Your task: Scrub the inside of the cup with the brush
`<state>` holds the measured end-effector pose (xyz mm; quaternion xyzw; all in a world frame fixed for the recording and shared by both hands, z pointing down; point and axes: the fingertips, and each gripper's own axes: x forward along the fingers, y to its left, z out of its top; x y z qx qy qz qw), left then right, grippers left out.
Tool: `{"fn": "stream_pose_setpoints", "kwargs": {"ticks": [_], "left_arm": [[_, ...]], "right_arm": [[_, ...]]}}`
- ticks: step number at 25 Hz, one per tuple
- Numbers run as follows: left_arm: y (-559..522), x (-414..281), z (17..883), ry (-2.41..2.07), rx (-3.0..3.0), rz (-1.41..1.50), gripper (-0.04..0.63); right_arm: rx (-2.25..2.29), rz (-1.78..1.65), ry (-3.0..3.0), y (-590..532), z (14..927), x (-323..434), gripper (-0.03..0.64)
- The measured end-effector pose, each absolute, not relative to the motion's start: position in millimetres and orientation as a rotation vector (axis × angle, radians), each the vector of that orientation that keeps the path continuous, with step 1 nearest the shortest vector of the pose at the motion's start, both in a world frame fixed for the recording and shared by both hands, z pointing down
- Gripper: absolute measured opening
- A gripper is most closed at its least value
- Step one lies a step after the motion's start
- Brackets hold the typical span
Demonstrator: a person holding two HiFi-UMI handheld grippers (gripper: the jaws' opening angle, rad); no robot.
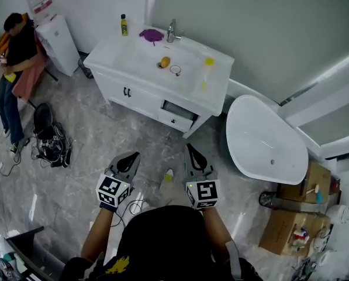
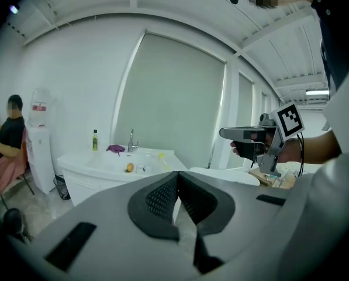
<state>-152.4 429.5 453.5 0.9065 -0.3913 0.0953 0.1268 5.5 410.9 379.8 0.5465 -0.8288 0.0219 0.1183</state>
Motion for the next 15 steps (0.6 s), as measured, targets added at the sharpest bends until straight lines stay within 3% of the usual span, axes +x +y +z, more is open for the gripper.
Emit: {"fn": "stream_pose_setpoints", "kwargs": {"ticks": [15], "left_arm": [[225,-54,429,-1.192,2.675,0.357,0.017]], "right_arm": [[1.682,0.337,-2.490,187,411,123,0.026]]}}
